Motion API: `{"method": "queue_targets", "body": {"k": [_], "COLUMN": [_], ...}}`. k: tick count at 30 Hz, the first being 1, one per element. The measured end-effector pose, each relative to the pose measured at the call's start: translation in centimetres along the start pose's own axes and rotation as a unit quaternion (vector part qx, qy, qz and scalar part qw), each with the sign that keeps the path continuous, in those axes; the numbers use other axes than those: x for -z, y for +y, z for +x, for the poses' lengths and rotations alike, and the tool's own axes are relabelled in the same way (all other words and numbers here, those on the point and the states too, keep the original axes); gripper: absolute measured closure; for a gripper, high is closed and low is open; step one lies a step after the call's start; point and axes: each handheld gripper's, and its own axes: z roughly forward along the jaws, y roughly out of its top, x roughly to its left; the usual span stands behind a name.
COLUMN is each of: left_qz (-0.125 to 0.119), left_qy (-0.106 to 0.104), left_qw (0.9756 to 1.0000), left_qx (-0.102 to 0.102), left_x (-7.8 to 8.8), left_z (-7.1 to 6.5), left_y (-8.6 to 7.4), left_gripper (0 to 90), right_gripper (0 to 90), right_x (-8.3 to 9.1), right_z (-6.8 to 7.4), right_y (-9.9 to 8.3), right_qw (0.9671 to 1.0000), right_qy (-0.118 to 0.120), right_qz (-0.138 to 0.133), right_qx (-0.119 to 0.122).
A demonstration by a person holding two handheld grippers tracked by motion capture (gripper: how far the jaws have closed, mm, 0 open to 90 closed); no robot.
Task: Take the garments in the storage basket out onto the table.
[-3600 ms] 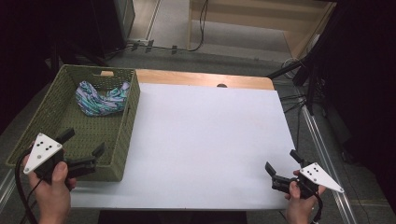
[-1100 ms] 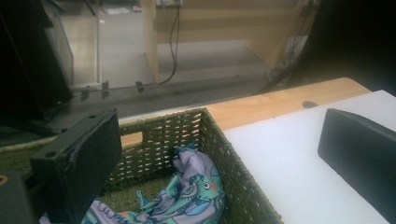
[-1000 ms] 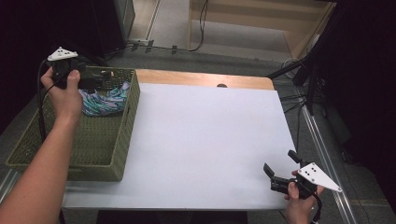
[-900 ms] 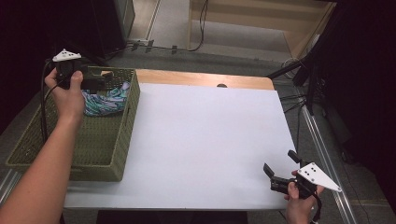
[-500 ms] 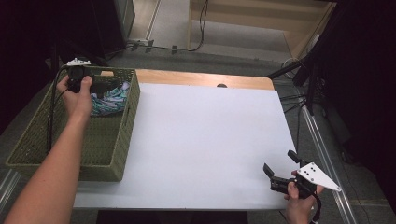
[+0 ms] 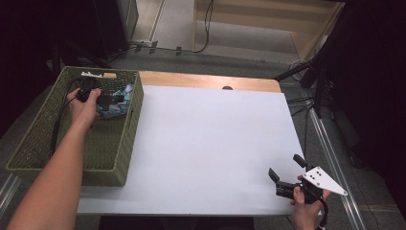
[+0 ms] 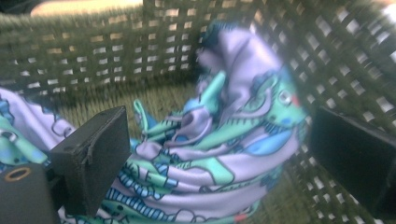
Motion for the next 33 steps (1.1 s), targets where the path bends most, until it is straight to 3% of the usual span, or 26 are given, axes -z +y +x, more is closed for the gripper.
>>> {"method": "queue_targets", "body": {"k": [8,13,14,16,22,30,33], "left_qz": [0.033,0.042,0.046,0.051,0.094,0.110,0.122], "left_qy": [-0.006,0.012,0.020,0.016,0.044,0.061,0.083], "left_qw": [0.9993,0.9986,0.9982,0.9982,0.9940,0.9909,0.9856], "left_qx": [-0.015,-0.031,-0.032,-0.027,-0.035,-0.047,-0.083], "left_x": [-1.4,-2.1,-2.2,-2.6,-3.8,-4.3,-4.4], "left_z": [-0.4,-0.5,-0.5,-0.4,-1.0,-1.1,-1.3], "left_y": [-0.5,-0.7,-0.8,-1.0,-1.3,-1.3,-1.4], "left_gripper": [4.6,3.6,3.6,3.7,2.6,6.2,13.3], "right_gripper": [0.0,0.0,0.0,0.0,0.0,0.0,0.0], "right_x": [0.0,-0.1,-0.1,-0.1,-0.2,-0.1,-0.1], "right_z": [0.0,0.0,0.0,0.0,-0.1,-0.2,-0.2], "right_y": [-0.1,-0.1,-0.1,-0.1,-0.2,-0.3,-0.3], "right_qw": [1.0000,1.0000,1.0000,1.0000,0.9999,0.9999,0.9999], "right_qy": [0.001,0.002,0.002,0.003,0.004,0.003,0.003], "right_qz": [0.003,0.005,0.005,0.006,0.007,0.007,0.008], "right_qx": [-0.001,-0.003,-0.003,-0.002,-0.007,-0.007,-0.007]}}
